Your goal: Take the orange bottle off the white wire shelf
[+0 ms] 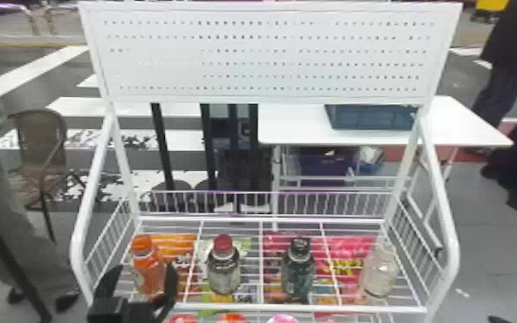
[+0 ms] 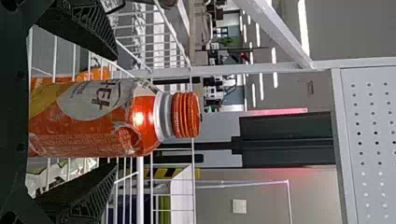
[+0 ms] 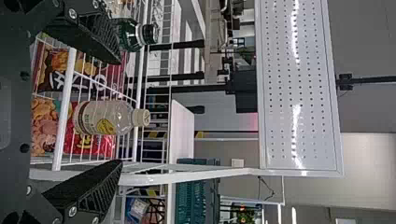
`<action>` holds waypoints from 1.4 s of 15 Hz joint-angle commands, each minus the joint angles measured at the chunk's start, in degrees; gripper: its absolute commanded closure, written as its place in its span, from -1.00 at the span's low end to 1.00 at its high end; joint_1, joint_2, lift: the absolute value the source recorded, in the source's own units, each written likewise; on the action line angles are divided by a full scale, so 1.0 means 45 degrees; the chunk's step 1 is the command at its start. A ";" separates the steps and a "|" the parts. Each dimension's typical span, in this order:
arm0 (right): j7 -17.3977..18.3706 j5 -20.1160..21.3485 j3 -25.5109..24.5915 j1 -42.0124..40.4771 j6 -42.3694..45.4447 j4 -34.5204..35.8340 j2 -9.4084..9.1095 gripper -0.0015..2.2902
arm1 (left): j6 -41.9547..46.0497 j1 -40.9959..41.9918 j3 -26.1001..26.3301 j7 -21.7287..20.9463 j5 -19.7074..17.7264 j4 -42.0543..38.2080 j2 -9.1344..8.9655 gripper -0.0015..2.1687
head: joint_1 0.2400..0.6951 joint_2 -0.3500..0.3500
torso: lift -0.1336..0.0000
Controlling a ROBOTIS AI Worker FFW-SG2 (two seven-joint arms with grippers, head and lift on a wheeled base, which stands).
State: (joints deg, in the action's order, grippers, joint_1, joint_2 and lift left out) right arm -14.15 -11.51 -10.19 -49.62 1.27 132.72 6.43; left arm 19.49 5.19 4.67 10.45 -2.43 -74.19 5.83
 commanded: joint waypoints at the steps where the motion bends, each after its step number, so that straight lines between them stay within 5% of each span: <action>1: 0.0000 0.0000 -0.0002 -0.0007 0.0000 -0.0001 -0.0004 -0.87 | -0.0066 -0.0469 0.0055 0.0003 -0.0007 0.0530 -0.0046 -0.92 | 0.14 0.00 | 1.00; 4: 0.0000 -0.0020 -0.0119 -0.0027 0.0000 -0.0040 -0.0004 -0.87 | -0.0066 -0.0625 0.0055 0.0003 -0.0007 0.0550 -0.0046 -0.83 | 0.14 0.00 | 1.00; 7: 0.0000 -0.0039 -0.0119 0.0012 0.0000 -0.0118 -0.0023 -0.87 | -0.0183 -0.0372 0.0075 0.0061 0.0012 0.0354 0.0013 -0.40 | 0.14 0.00 | 1.00; 10: 0.0000 -0.0039 -0.0080 0.0051 0.0000 -0.0118 -0.0004 -0.87 | -0.0613 0.0332 0.0036 0.0081 -0.0027 -0.1071 0.0052 -0.36 | 0.14 0.00 | 1.00; 21: 0.0000 -0.0098 -0.0080 -0.0027 0.0039 -0.0040 0.0113 -0.87 | -0.3347 0.6621 -0.1156 -0.0017 -0.0007 -1.0896 0.0345 -0.36 | 0.14 0.00 | 1.00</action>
State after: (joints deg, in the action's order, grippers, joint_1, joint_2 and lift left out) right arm -14.17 -11.87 -10.56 -49.62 1.43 132.47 6.83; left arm 4.72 30.73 0.18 10.37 -2.36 -117.78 7.05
